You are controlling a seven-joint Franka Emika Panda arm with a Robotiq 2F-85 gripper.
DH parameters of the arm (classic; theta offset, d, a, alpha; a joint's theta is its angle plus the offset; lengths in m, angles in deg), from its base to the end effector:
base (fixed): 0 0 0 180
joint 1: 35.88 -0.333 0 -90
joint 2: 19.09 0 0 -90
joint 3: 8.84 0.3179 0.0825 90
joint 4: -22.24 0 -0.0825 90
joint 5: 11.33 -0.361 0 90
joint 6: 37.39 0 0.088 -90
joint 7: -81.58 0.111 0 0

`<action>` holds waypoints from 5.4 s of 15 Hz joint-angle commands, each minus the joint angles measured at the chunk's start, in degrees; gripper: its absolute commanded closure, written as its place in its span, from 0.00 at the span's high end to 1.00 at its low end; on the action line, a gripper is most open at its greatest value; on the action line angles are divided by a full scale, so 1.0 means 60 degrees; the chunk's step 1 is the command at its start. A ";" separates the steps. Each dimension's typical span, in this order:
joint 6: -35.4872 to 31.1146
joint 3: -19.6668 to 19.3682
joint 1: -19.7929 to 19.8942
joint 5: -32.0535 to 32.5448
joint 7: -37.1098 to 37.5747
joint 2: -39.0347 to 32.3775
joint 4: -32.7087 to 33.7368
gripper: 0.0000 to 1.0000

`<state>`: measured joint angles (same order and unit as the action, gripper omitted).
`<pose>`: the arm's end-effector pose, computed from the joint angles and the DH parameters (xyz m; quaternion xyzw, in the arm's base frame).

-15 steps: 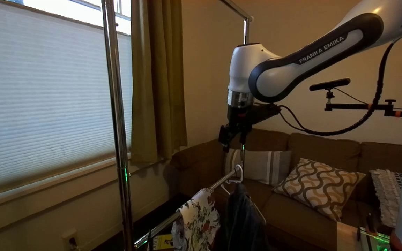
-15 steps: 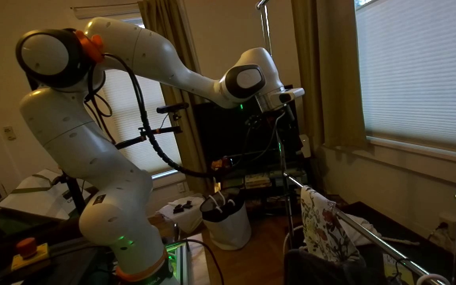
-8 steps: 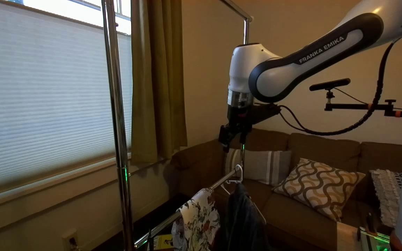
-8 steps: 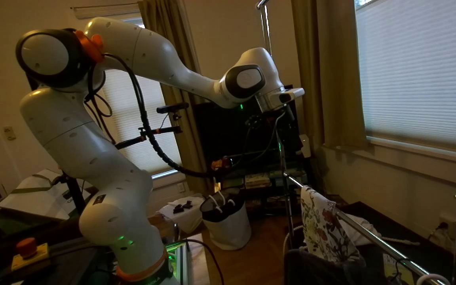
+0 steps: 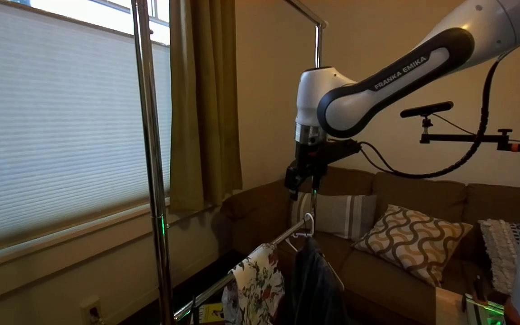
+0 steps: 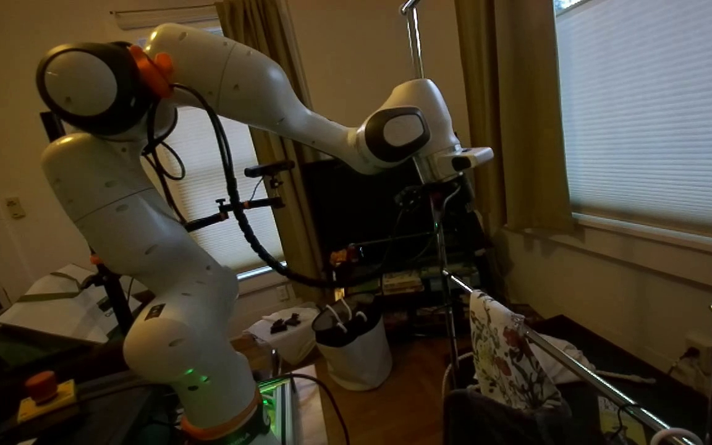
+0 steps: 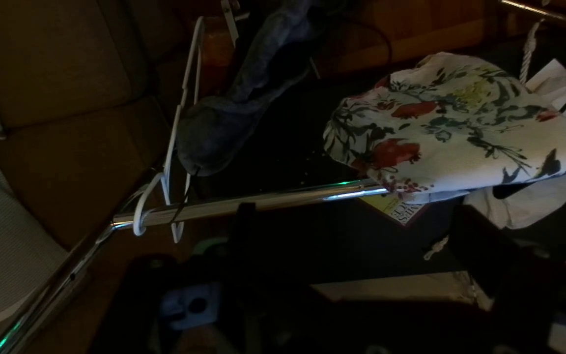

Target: Remove the white hang wire from the second rale and put it on the right corner on the first rale

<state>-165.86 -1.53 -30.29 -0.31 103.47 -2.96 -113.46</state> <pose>0.4502 0.0096 0.4585 0.9849 -0.1217 0.0933 0.0799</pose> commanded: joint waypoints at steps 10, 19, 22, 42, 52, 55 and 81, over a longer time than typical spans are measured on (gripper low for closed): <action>0.0826 -0.2151 0.0338 0.0148 -0.1337 -0.3481 0.1253 1.00; 0.0542 -0.2255 0.0236 0.0391 -0.1186 -0.3269 0.0868 1.00; -0.0367 -0.2389 0.0347 0.0451 -0.0999 -0.3036 -0.0029 1.00; -0.2015 -0.3062 0.0429 0.2223 -0.0578 -0.3630 -0.0946 1.00; -0.2653 -0.3760 0.0473 0.6303 0.4297 -0.3918 -0.0843 1.00; -0.2561 -0.3837 0.0511 0.7834 0.6160 -0.4440 -0.0676 1.00; -0.9403 -0.3407 0.2028 0.6835 0.2417 -0.8020 -0.1002 1.00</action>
<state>-215.28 -22.10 -21.92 39.87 120.01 -48.05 -119.67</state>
